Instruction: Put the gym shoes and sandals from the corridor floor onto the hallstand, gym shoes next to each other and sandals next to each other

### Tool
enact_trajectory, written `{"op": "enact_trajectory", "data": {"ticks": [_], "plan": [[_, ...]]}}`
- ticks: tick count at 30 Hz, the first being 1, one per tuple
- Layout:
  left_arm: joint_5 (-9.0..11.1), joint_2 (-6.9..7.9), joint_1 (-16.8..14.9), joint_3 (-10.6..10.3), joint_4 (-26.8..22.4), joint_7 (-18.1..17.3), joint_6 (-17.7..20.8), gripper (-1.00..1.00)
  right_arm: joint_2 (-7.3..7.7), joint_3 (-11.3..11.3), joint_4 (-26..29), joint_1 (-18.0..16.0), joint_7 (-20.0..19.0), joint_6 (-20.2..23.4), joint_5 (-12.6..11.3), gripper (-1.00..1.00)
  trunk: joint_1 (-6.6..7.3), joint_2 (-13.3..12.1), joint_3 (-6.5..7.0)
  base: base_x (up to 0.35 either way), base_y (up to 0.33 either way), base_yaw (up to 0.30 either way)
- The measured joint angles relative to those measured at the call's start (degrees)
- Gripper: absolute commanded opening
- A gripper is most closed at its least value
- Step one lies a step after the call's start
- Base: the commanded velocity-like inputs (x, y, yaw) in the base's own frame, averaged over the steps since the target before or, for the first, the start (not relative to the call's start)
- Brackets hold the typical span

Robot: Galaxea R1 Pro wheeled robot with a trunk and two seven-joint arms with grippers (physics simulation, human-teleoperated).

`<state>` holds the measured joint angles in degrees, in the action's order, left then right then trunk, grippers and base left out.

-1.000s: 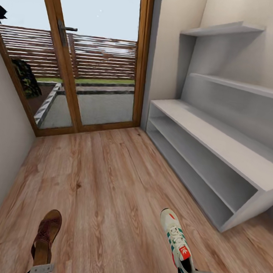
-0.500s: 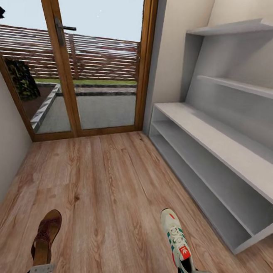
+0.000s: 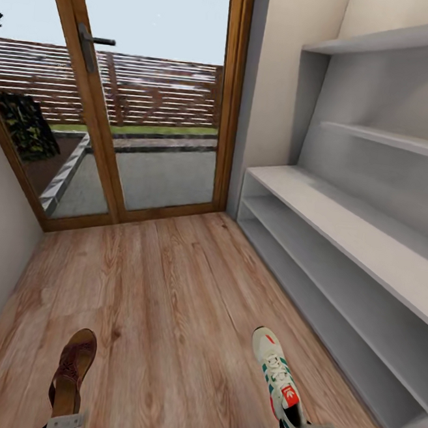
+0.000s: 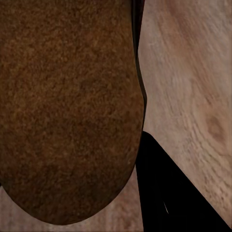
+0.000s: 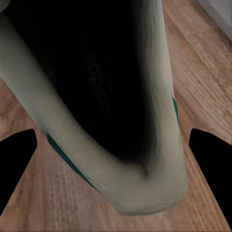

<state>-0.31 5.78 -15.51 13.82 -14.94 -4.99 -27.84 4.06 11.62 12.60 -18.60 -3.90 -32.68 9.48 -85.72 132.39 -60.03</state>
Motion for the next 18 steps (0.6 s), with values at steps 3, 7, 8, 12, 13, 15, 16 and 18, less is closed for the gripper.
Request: {"op": "enact_trajectory", "data": {"ticks": [3,7,8,12,13,15,16,18], "plan": [[0.0,-0.01,0.0,0.0,0.02,0.01,0.0,-1.0,0.0,0.0,0.0,0.0,0.0,0.0,0.01,-1.0,0.0,0.0,0.0,0.338,0.087,0.0],[0.0,0.01,0.0,0.01,0.04,0.0,0.0,-1.0,0.0,0.0,0.0,0.0,0.0,0.0,0.01,-1.0,0.0,0.0,0.0,0.338,0.087,0.0],[0.0,-0.01,0.0,0.0,0.04,0.0,0.0,-1.0,0.0,0.0,0.0,0.0,0.0,0.0,0.02,-1.0,0.0,0.0,0.0,0.338,0.087,0.0],[0.0,-0.01,0.0,0.0,0.04,0.0,0.0,-1.0,0.0,0.0,0.0,0.0,0.0,0.0,0.05,-1.0,0.0,0.0,0.0,0.338,0.088,0.0],[0.0,-0.02,0.0,0.0,0.04,0.0,0.0,-1.0,0.0,0.0,0.0,0.0,0.0,0.0,0.03,-1.0,0.0,0.0,0.0,0.338,0.088,0.0],[0.0,-0.03,0.0,0.0,0.04,0.0,0.0,-1.0,0.0,0.0,0.0,0.0,0.0,0.0,0.02,-1.0,0.0,0.0,0.0,0.338,0.088,0.0],[0.0,-0.04,0.0,0.01,0.04,0.01,0.0,-1.0,0.0,0.0,0.0,0.0,0.0,0.0,0.01,-1.0,0.0,0.0,0.0,0.338,0.088,0.0],[0.0,-0.03,0.0,0.0,0.04,0.01,0.0,-1.0,0.0,0.0,0.0,0.0,0.0,0.0,0.02,-1.0,0.0,0.0,0.0,0.338,0.088,-0.003]]}}
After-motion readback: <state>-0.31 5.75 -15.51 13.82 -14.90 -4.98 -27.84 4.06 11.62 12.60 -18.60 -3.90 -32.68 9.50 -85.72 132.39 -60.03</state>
